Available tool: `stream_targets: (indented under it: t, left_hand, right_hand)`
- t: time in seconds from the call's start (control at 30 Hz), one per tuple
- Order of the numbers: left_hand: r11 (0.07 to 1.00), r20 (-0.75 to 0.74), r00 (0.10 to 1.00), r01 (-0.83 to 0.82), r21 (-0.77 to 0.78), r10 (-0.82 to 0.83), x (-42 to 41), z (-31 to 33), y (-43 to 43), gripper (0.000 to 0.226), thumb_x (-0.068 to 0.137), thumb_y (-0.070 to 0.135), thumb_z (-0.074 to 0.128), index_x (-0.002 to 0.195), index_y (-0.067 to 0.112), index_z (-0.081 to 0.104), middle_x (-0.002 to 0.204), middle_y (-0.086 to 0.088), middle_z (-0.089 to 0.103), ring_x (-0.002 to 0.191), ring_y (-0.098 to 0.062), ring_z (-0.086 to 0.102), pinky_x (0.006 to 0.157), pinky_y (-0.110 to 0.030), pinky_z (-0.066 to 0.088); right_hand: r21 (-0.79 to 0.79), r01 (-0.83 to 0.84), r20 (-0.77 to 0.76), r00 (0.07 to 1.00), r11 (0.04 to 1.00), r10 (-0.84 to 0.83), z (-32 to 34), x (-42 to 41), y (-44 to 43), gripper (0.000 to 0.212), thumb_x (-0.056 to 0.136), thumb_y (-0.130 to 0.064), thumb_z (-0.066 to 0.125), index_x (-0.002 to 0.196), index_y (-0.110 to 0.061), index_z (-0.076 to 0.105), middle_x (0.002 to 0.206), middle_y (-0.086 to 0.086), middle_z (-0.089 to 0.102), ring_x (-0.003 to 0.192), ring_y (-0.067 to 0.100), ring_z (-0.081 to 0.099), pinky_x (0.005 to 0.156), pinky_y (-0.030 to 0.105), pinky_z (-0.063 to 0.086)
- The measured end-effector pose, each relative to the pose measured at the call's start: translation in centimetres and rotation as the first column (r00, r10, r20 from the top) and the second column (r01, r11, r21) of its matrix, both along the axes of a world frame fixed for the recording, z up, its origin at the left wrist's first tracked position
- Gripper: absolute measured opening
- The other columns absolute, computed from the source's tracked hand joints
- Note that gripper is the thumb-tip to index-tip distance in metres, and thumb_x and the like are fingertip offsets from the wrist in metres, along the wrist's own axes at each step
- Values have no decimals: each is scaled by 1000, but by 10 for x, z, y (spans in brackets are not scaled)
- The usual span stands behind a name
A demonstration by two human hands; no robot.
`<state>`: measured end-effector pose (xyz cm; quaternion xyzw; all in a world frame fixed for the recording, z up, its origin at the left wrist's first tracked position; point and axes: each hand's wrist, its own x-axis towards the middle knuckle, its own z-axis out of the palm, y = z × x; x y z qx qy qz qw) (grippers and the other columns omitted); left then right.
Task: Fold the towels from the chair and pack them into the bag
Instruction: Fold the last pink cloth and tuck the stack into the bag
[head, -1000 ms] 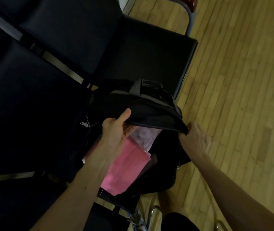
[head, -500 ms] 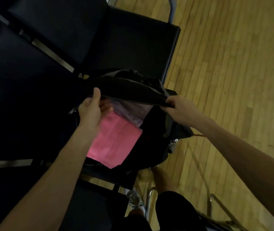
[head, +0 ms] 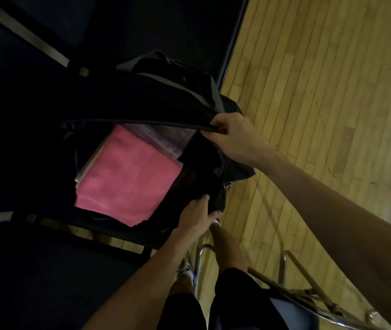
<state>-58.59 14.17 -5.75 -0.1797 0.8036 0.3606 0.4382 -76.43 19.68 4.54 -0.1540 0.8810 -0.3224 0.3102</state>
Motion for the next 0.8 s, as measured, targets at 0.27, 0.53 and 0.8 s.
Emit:
stream_targets:
  t: [0.27,0.53,0.8]
  left_hand:
    - [968,-312,939,67,-240,-142,-4,69,-15,54,92,47,63,131,15,44,119,-5,66,111,-24,63,86,-33,47]
    - [979,-386,911,75,-190,-145,-6,103,-23,44,93,64,48,77,23,48,65,8,51,65,-16,57,58,-30,34]
    - [983,-384,923,-66,-174,-6,-19,104,-33,64,95,69,32,61,19,53,51,7,51,51,-12,54,53,-30,37]
  right_hand:
    - [-167,317,101,947,934,-304,6,46,51,43,76,-55,76,99,-27,53,86,-9,54,75,6,52,61,21,45]
    - [32,664,591,590,747,-550,-42,110,70,44,86,-13,72,126,-18,54,111,-1,66,98,11,65,74,24,56]
    - [23,477,509,751,879,-421,-31,97,78,30,94,-28,62,99,2,65,79,6,61,67,14,54,58,25,43]
